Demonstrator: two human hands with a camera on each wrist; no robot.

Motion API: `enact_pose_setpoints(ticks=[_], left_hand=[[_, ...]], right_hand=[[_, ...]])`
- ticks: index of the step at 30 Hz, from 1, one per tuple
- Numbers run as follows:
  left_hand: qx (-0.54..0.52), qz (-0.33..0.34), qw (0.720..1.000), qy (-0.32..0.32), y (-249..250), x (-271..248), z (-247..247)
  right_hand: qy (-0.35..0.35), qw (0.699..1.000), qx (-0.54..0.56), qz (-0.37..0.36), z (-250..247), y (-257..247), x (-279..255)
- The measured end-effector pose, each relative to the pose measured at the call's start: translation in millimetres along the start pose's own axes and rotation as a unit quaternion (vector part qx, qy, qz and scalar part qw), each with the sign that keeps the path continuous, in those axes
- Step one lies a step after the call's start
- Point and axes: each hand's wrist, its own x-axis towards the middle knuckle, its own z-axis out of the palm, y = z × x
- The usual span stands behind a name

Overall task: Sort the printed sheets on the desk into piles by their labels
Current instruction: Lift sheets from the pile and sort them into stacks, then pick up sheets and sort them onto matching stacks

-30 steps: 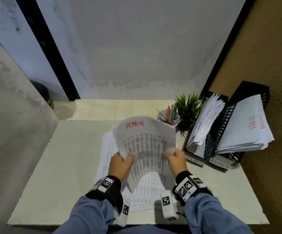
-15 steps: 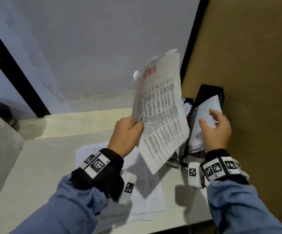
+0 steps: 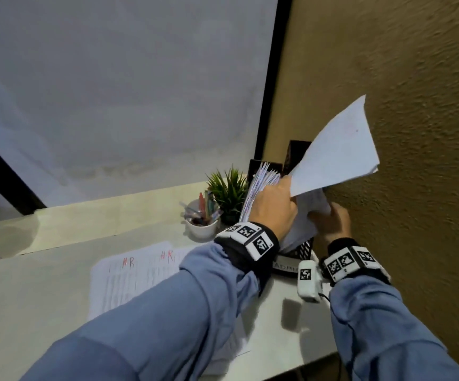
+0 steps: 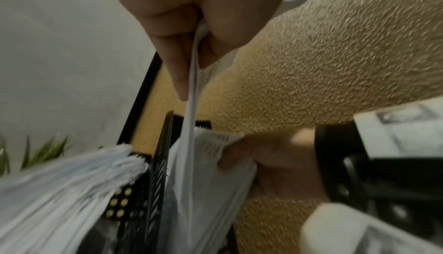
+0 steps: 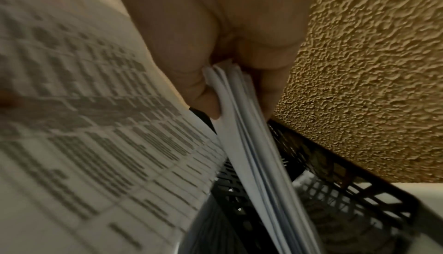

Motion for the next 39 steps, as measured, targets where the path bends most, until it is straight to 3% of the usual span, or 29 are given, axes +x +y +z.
enact_pose_setpoints(ticks=[3,6,8,9,10,11,12,16,19,21,25,29,33,36,39], left_hand=[[0.030,-0.020,0.999,-0.032,-5,3,22],[0.042,-0.027,0.998,-0.041,-10,4,41],[0.031,-0.045,0.997,-0.048,-14,2,52],[0.019,-0.055,0.997,-0.053,-16,1,57],[0.008,-0.061,0.996,-0.060,-18,0,62],[-0.001,-0.066,0.995,-0.071,-20,-1,66],[-0.006,-0.071,0.994,-0.086,-22,-1,69],[-0.006,-0.074,0.985,-0.155,-31,1,80],[0.036,-0.062,0.979,-0.192,-36,1,85],[0.023,-0.072,0.977,-0.201,-40,1,86],[-0.077,-0.087,0.977,-0.180,-49,-9,77],[-0.180,-0.102,0.975,-0.083,-70,-40,56],[-0.198,-0.150,0.968,-0.042,-122,-92,33],[-0.144,-0.244,0.959,-0.024,-173,-132,20],[-0.065,-0.361,0.930,-0.022,-227,-168,11]], right_hand=[[-0.008,0.999,-0.030,0.006,-5,-13,-3],[-0.129,0.980,-0.081,0.125,-17,-26,-11],[-0.143,0.983,-0.069,0.087,-25,-34,-9],[-0.114,0.993,-0.033,0.015,-27,-39,-6],[-0.038,0.996,0.003,-0.082,-28,-41,1],[0.018,0.990,0.030,-0.137,-29,-44,4],[0.029,0.986,0.033,-0.164,-30,-46,6],[0.028,0.988,-0.052,-0.141,-23,-36,4],[-0.046,0.990,-0.112,-0.079,-9,-19,0],[-0.044,0.991,-0.108,-0.066,-7,-14,-1],[-0.027,0.989,-0.111,-0.093,-13,-22,-4],[0.057,0.990,-0.055,-0.117,-15,-38,-17],[0.111,0.953,-0.001,-0.283,12,-40,-48],[0.059,0.923,-0.012,-0.380,49,-27,-82],[-0.056,0.914,-0.063,-0.396,93,7,-116]])
